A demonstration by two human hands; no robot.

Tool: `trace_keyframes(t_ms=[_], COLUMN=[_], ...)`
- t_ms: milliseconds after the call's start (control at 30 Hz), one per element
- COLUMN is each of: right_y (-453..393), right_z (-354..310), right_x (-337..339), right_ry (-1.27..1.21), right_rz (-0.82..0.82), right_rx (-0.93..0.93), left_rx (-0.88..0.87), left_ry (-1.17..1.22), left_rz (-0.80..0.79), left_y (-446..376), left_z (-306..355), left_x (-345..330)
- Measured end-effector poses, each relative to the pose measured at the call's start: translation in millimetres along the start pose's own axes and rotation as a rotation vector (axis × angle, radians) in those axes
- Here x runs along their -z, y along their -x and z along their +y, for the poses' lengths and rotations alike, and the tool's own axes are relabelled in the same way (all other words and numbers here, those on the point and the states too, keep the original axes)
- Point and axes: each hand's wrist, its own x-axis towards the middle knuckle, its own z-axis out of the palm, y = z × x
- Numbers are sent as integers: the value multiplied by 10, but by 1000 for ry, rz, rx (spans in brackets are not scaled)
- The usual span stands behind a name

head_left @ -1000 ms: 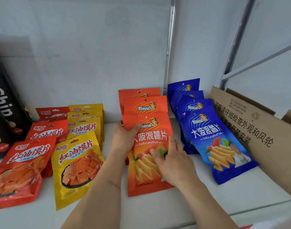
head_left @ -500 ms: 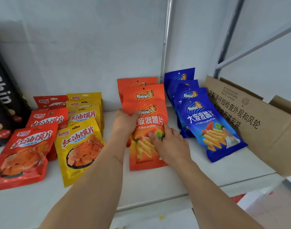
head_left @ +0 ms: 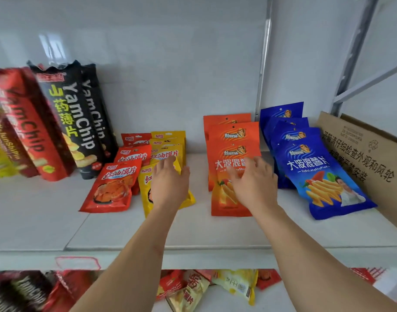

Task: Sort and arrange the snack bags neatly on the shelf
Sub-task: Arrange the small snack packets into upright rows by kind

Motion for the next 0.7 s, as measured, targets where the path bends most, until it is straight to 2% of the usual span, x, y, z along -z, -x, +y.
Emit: trace_keyframes(t_ms=[100, 200, 367, 467, 633, 700], right_y=[56, 128, 259, 279, 381, 387], right_z=[-277, -592, -1025, -1178, -1299, -1328], right_x=[-2, -60, -366, -612, -889, -943], right_ry=[-93, -210, -415, -367, -86, -47], right_rz=[-18, -101, -280, -324, -272, -251], right_rx=[105, 215, 122, 40, 17, -2], left_rx=[96, 209, 263, 274, 268, 263], left_ry=[-11, 10, 182, 272, 375, 374], left_rz=[42, -9, -91, -112, -175, -189], left_y=[42, 14, -69, -169, -376, -442], left_z=[-267, -462, -604, -683, -824, -869], left_x=[117, 186, 211, 238, 231, 226])
